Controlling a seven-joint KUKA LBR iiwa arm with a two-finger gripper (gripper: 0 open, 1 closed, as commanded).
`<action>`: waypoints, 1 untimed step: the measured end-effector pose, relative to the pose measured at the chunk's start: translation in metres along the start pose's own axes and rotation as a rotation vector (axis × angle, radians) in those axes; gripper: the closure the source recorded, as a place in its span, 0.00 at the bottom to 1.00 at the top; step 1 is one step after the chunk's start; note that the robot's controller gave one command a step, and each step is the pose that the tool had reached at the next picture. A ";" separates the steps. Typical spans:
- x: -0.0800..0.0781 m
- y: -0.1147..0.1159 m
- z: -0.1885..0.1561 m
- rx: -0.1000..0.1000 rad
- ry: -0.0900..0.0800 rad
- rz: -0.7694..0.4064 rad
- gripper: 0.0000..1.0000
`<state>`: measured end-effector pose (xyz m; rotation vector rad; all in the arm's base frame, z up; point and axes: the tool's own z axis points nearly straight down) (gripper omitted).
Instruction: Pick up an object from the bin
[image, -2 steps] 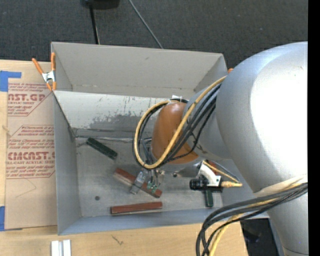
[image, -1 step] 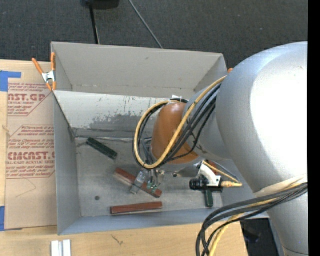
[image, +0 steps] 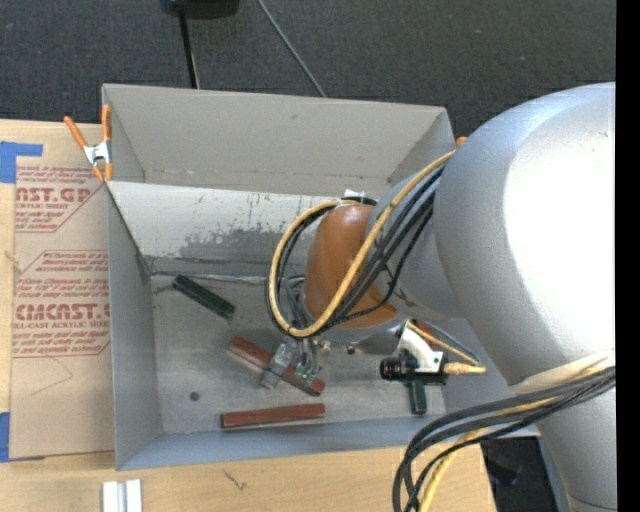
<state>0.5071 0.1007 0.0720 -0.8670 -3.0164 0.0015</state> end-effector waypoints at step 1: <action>0.001 0.000 -0.010 0.001 0.001 0.000 1.00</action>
Offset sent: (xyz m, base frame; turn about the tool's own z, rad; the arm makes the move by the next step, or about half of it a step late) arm 0.0000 0.0000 0.0039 0.0000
